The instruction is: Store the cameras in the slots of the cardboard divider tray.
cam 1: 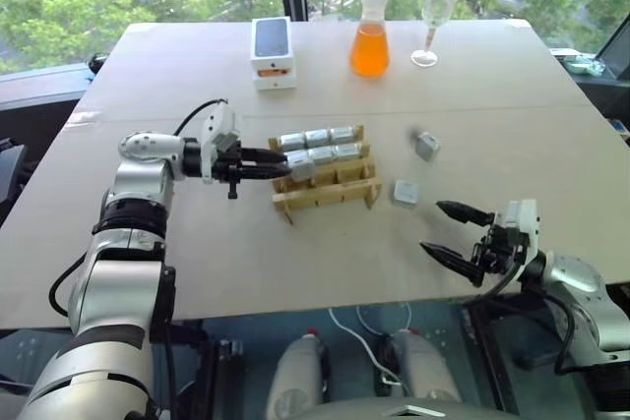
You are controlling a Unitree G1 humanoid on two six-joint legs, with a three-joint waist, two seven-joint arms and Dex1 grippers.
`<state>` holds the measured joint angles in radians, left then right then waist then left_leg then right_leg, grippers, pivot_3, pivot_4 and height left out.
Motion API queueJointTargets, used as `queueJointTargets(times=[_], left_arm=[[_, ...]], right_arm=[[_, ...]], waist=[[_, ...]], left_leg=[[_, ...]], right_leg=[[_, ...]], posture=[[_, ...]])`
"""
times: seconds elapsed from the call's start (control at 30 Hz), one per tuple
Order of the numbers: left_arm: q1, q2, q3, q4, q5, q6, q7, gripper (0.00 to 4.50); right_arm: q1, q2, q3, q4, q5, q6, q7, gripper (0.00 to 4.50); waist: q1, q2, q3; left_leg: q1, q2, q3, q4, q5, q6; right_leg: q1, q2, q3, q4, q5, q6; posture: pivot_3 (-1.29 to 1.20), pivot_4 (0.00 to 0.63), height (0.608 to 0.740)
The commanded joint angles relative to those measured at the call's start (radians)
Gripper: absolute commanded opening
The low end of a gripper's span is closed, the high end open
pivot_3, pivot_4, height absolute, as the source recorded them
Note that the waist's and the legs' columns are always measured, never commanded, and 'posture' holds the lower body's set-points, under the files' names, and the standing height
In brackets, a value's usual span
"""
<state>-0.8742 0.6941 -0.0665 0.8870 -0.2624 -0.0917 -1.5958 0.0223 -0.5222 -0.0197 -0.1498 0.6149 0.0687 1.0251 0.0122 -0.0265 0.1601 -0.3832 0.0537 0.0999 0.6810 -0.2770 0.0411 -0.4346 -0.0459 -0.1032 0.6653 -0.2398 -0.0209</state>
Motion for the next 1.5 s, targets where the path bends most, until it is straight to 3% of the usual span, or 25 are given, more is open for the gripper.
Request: queueJointTargets(times=[0.03,0.3,0.87,0.93,1.17,1.33,1.5], left_arm=[[0.014,0.021,-0.021,0.01,0.019,-0.063,-0.019,0.64],[-0.029,0.023,-0.013,0.094,0.061,-0.139,-0.019,0.64],[-0.066,0.009,-0.032,0.092,0.096,-0.108,-0.019,0.64],[-0.069,0.014,-0.042,0.093,0.088,-0.101,-0.019,1.65],[-0.086,0.004,-0.004,0.115,0.089,-0.116,-0.015,4.36],[-0.064,0.007,0.043,0.042,0.044,-0.079,-0.018,4.36],[0.163,0.03,0.119,-0.427,-0.12,0.198,0.032,4.36]], right_arm=[[0.01,0.004,-0.045,-0.037,0.008,-0.015,-0.003,4.48],[0.008,0.002,-0.074,-0.052,0.061,-0.004,0.051,4.48],[0.003,0.021,-0.048,-0.017,-0.02,-0.086,0.117,4.48],[0.003,0.03,-0.05,-0.019,-0.021,-0.094,0.115,4.5],[0.001,0.034,-0.046,-0.009,-0.041,-0.11,0.114,4.5],[-0.04,0.058,-0.028,0.01,-0.152,-0.108,-0.01,4.5],[-0.086,0.128,0.029,-0.027,-0.38,0.041,-0.339,4.5]], waist=[[0.001,0.0,0.0],[0.002,0.0,0.0],[0.002,0.0,0.0],[0.002,0.0,0.0],[0.002,0.0,0.0],[0.001,0.0,0.0],[-0.014,0.0,0.0]], left_leg=[[0.0,0.0,0.0,0.0,0.0,0.0],[-0.001,0.0,-0.001,0.003,-0.002,0.004],[-0.001,0.0,-0.001,0.003,-0.003,0.004],[-0.001,0.0,-0.001,0.003,-0.003,0.004],[-0.001,0.0,0.0,0.004,-0.002,0.004],[0.0,0.0,0.0,0.004,-0.002,0.004],[0.001,0.001,0.002,0.004,0.0,0.0]], right_leg=[[0.0,0.0,0.0,0.0,0.0,0.0],[0.0,0.0,-0.001,0.0,0.0,0.0],[0.0,0.0,-0.001,0.001,0.0,0.0],[0.0,0.0,-0.001,0.001,0.0,0.0],[0.0,0.0,-0.001,0.002,0.0,0.0],[0.0,0.0,0.0,0.003,0.0,0.0],[0.0,-0.005,0.003,0.005,0.0,0.0]], posture=[[0.0,0.15,0.74],[0.0,0.15,0.74],[0.0,0.15,0.74],[0.0,0.15,0.74],[0.0,0.15,0.74],[0.0,0.15,0.74],[0.0,0.15,0.74]])
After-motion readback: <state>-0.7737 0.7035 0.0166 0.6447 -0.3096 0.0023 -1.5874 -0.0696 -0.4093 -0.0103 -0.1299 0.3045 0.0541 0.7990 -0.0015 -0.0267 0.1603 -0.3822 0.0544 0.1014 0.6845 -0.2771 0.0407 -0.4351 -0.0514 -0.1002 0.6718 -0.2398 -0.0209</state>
